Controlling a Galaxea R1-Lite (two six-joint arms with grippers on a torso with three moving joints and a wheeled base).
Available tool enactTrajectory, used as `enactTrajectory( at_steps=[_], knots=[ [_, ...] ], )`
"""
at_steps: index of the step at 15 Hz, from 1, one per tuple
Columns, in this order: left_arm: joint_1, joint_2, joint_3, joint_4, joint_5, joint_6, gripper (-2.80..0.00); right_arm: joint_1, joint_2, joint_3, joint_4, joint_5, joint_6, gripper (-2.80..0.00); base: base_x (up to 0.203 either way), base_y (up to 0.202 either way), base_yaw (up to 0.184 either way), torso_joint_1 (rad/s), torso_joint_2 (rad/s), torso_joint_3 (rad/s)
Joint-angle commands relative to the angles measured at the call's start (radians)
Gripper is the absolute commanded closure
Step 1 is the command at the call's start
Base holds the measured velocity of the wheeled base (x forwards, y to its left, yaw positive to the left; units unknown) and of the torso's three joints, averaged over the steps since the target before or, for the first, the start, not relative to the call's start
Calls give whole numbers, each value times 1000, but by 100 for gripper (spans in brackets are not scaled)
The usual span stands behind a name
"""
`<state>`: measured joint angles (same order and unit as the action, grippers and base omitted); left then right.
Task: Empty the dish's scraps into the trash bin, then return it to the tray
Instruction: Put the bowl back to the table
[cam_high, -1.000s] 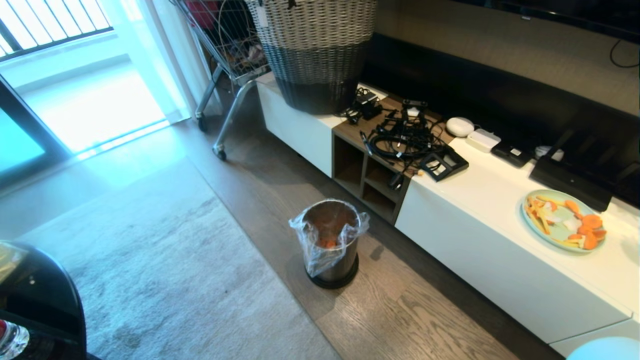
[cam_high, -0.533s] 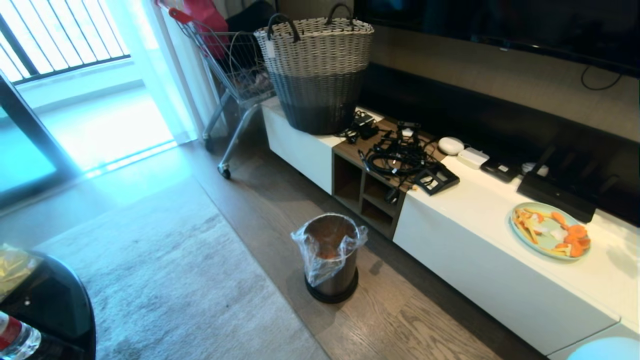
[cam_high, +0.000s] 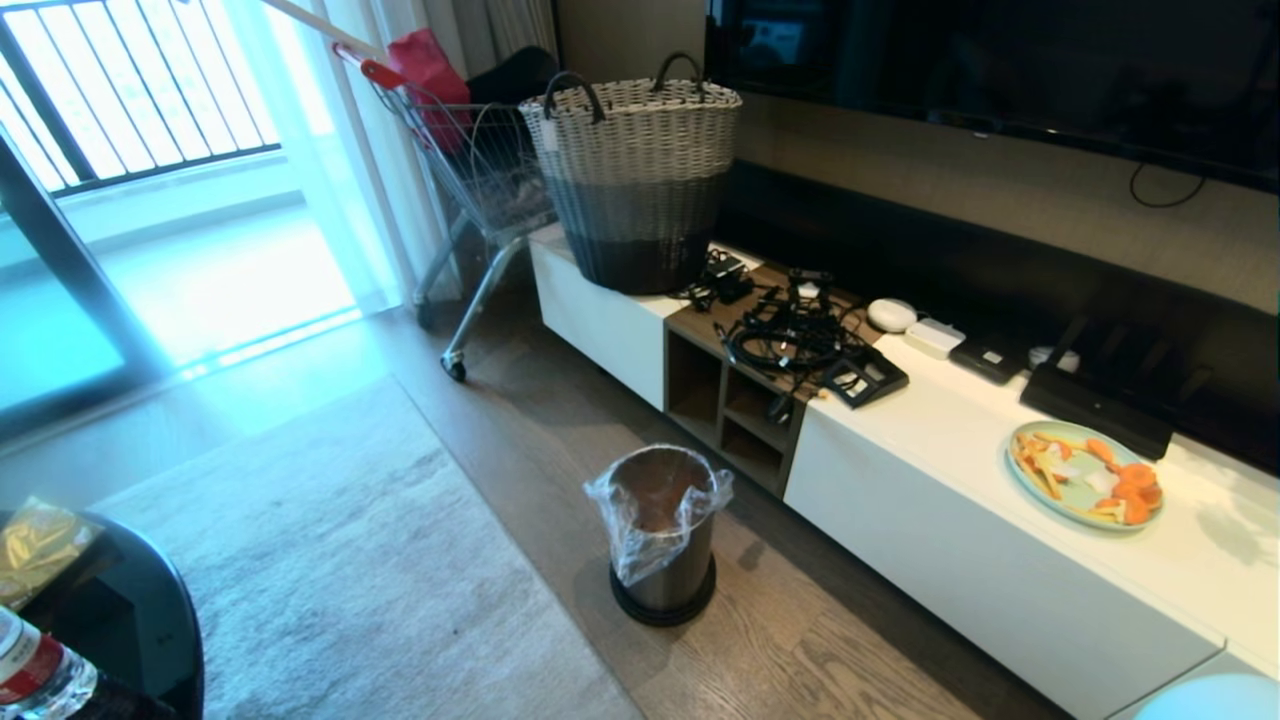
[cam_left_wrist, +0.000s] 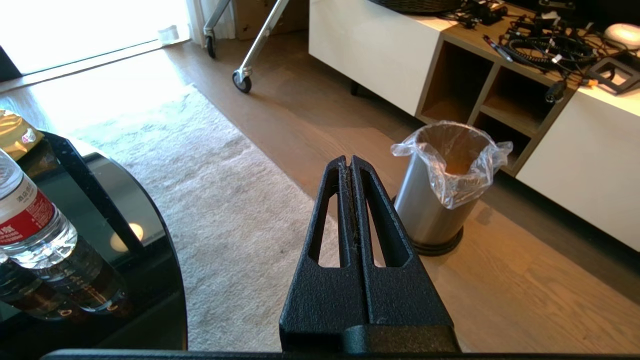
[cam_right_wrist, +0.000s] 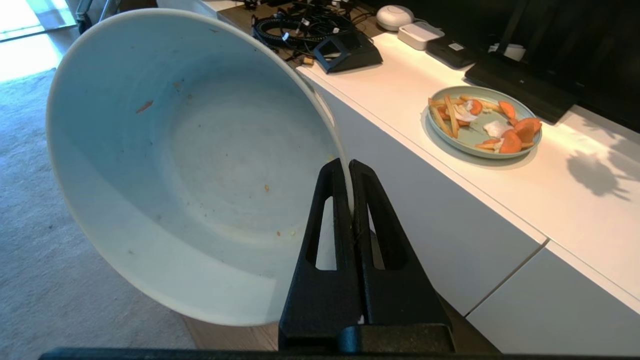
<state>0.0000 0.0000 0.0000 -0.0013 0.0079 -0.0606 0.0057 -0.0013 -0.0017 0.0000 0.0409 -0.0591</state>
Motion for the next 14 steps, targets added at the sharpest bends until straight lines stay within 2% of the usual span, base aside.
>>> enactTrajectory(
  at_steps=[1,14],
  knots=[
    [0,0,0,0,0,-1,0,0,1,0,0,1,-1,0,0,0,0,0,0,0],
    [0,0,0,0,0,1,0,0,1,0,0,1,-1,0,0,0,0,1,1,16]
  ],
)
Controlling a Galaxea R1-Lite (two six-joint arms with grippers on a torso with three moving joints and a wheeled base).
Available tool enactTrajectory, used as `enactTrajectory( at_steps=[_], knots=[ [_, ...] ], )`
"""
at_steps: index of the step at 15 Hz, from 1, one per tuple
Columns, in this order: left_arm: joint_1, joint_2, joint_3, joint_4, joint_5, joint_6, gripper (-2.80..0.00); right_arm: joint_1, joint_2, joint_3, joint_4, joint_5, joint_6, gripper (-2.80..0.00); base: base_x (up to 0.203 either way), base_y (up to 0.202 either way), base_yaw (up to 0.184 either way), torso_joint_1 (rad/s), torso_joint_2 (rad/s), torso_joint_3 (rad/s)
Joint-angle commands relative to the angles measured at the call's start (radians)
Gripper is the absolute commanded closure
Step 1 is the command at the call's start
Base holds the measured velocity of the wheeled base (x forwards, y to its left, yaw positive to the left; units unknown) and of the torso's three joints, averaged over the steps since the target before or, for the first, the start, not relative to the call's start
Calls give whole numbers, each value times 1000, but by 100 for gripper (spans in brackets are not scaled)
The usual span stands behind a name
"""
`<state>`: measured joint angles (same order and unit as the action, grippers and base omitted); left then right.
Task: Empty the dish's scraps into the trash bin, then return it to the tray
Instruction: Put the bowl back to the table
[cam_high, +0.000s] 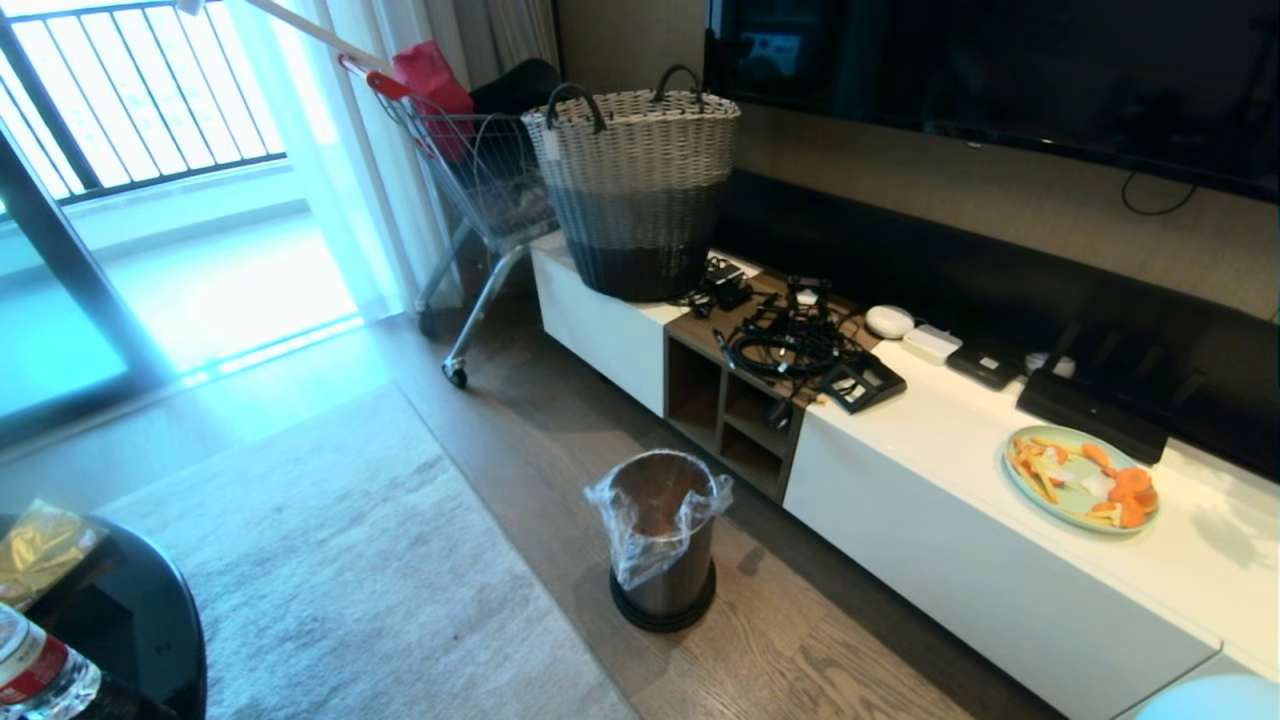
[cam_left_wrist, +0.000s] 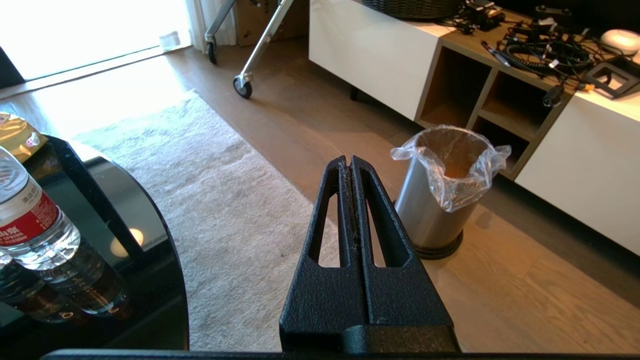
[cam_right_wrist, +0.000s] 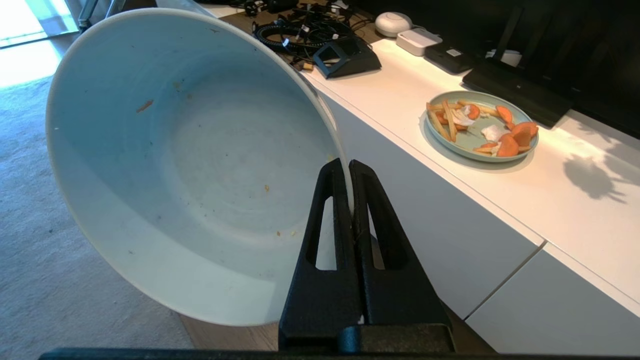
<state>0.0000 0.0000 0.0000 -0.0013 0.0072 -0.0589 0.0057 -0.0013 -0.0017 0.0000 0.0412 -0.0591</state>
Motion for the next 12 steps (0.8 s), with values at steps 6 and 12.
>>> enactTrajectory(
  at_steps=[6,12],
  knots=[
    [0,0,0,0,0,-1,0,0,1,0,0,0,-1,0,0,0,0,0,0,0],
    [0,0,0,0,0,-1,0,0,1,0,0,0,-1,0,0,0,0,0,0,0]
  ],
)
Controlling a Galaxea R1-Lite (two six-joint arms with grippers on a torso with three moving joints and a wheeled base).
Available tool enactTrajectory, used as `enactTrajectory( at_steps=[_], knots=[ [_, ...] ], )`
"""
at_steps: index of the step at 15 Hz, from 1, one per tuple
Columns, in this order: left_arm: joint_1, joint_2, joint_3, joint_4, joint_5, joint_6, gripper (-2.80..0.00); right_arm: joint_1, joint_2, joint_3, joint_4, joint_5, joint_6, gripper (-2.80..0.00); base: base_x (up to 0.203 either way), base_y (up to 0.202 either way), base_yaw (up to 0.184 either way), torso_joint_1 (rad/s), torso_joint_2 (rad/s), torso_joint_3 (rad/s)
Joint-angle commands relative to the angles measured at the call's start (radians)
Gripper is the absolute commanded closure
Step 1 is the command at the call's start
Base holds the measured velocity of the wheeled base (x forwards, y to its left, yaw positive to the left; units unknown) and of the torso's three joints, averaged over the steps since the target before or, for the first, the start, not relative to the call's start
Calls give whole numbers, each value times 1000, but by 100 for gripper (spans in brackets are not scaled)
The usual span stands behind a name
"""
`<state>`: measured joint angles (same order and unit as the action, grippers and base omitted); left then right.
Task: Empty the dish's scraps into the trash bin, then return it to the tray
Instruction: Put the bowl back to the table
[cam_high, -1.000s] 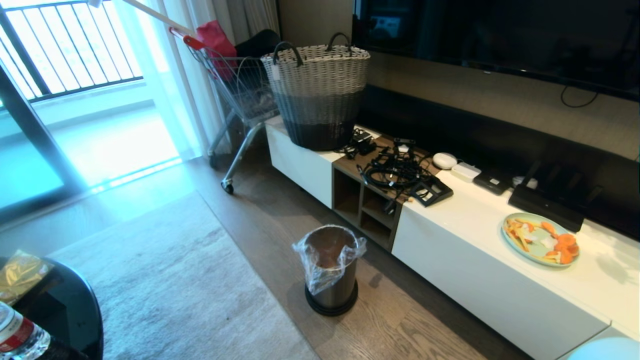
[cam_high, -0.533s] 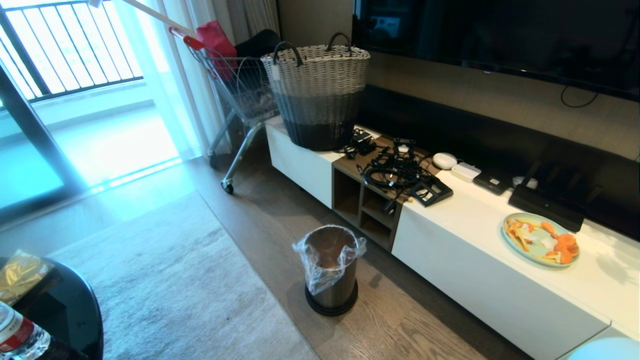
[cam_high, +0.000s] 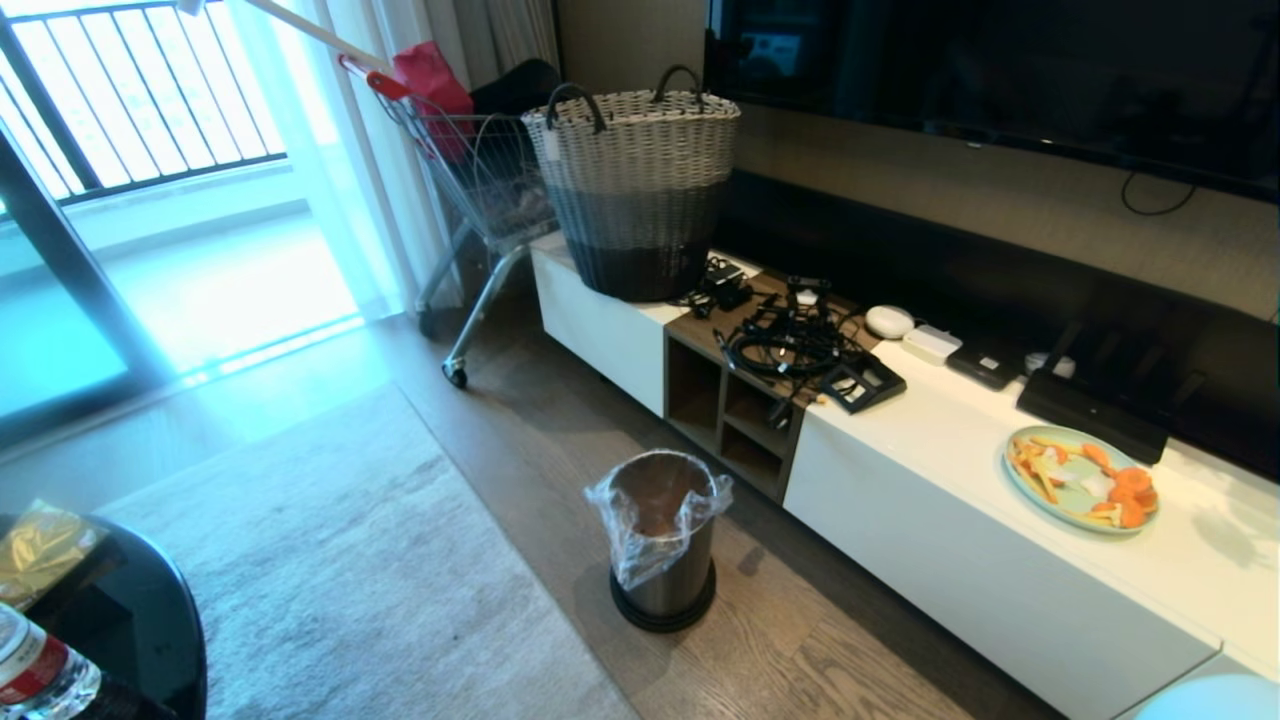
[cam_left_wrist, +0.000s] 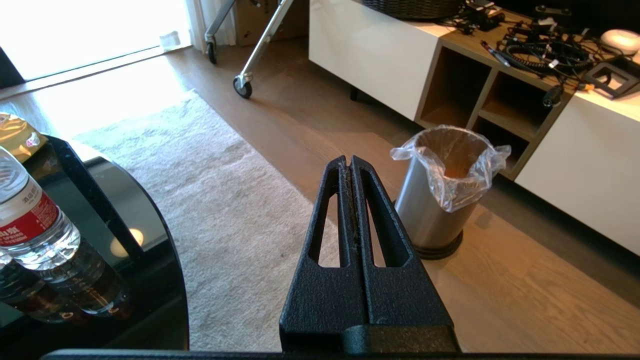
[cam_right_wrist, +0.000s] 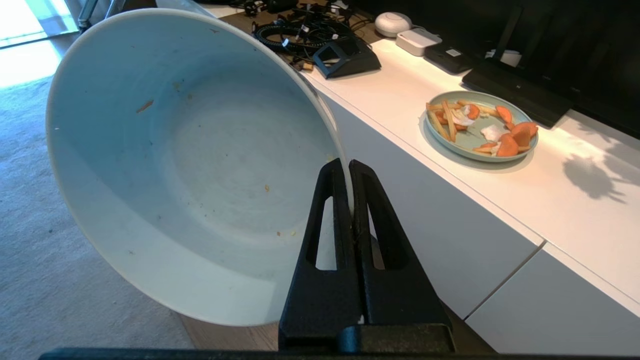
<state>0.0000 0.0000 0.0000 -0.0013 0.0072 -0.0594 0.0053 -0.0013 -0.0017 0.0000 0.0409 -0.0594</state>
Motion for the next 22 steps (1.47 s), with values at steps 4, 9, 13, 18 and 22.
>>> enactTrajectory(
  at_steps=[4,9,13,18,22],
  knots=[
    [0,0,0,0,0,-2,0,1,1,0,0,1,0,0,-23,0,0,3,0,1],
    [0,0,0,0,0,-2,0,1,1,0,0,2,0,0,-183,0,-2,2,2,4],
    [0,0,0,0,0,-2,0,1,1,0,0,1,0,0,-188,0,0,0,2,4],
    [0,0,0,0,0,-2,0,1,1,0,0,2,0,0,-187,0,1,2,2,5],
    [0,0,0,0,0,0,0,1,1,0,-2,1,1,0,-185,0,0,3,2,1]
  ],
)
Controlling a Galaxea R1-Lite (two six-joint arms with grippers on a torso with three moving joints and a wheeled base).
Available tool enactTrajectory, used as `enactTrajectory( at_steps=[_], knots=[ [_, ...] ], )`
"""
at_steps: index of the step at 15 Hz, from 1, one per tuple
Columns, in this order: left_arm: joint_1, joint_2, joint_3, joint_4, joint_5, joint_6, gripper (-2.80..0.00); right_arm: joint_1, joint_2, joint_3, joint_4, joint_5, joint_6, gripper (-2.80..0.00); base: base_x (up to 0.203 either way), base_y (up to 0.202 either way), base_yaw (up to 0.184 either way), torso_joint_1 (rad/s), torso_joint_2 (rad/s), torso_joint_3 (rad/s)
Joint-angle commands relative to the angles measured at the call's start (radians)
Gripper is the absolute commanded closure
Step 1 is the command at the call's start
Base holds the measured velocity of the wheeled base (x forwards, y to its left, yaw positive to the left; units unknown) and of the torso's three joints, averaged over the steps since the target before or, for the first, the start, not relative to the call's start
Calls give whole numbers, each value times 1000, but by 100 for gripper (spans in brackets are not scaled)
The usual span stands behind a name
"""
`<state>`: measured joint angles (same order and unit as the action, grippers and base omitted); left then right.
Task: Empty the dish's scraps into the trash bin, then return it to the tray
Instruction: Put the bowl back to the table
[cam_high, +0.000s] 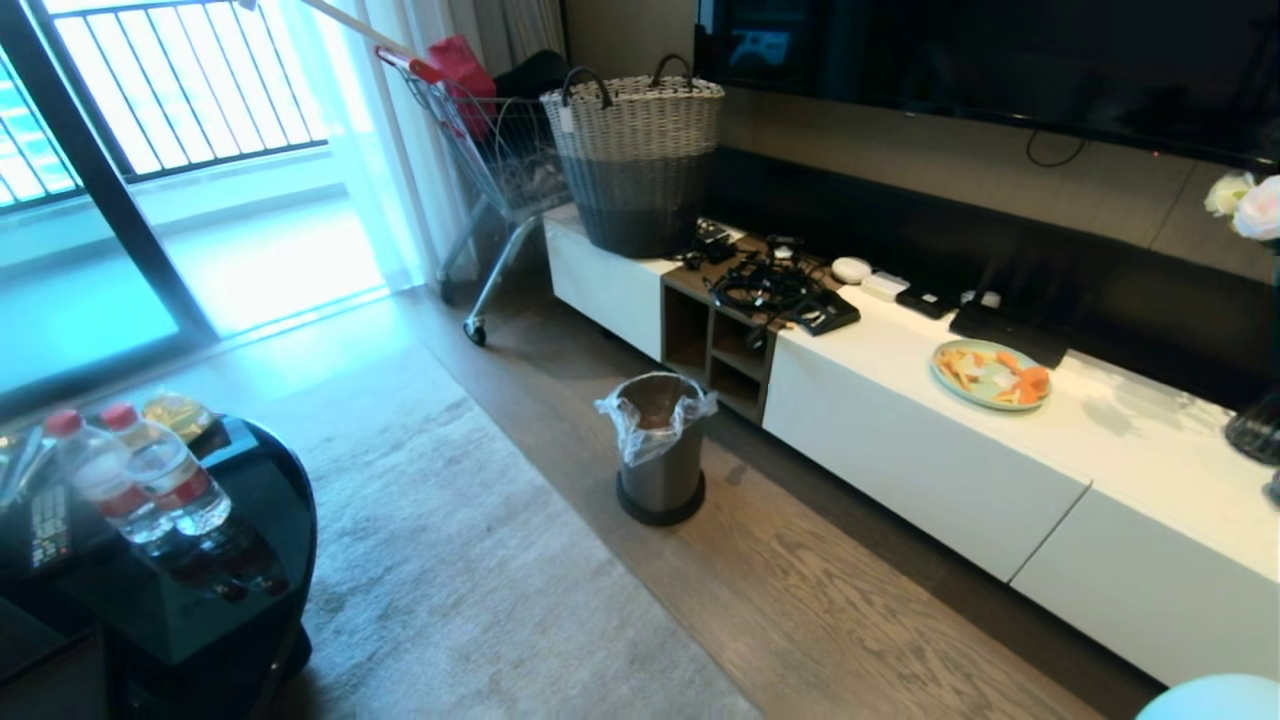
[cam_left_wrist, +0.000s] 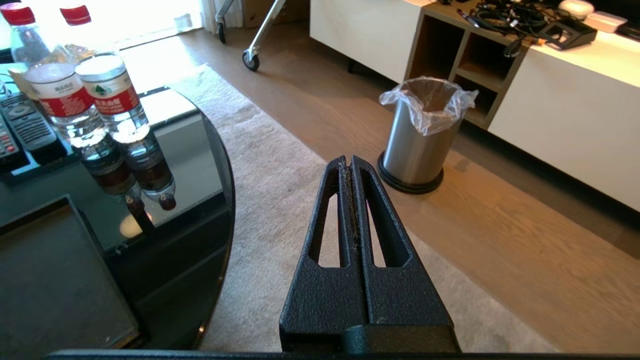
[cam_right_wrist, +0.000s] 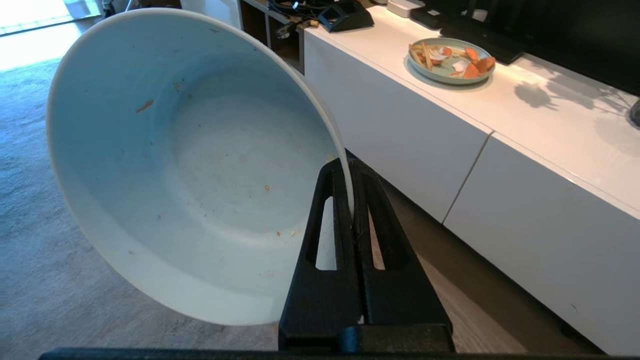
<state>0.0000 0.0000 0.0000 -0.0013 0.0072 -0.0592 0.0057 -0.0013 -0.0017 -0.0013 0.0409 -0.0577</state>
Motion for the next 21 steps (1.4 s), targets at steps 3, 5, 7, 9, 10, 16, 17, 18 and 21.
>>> enactTrajectory(
  at_steps=[3,5,7,9,10,16,17,18,21],
  knots=[
    [0,0,0,0,0,-1,0,0,1,0,1,1,-1,0,-44,0,-1,-2,0,1],
    [0,0,0,0,0,-1,0,0,1,0,3,1,1,0,0,0,0,0,0,0],
    [0,0,0,0,0,-1,0,0,1,0,4,1,8,0,0,0,0,0,0,0],
    [0,0,0,0,0,-1,0,0,1,0,4,-1,18,0,0,0,0,0,0,0],
    [0,0,0,0,0,-1,0,0,1,0,4,-1,18,0,-8,-1,81,-2,1,4],
    [0,0,0,0,0,-1,0,0,1,0,4,-1,18,0,0,-8,163,2,3,5],
    [0,0,0,0,0,-1,0,0,1,0,4,-1,18,0,1,-9,165,7,2,7],
    [0,0,0,0,0,-1,0,0,1,0,3,-1,18,0,0,-6,168,1,7,1],
    [0,0,0,0,0,-1,0,0,1,0,3,-1,18,0,1,-10,168,2,1,2]
  ],
)
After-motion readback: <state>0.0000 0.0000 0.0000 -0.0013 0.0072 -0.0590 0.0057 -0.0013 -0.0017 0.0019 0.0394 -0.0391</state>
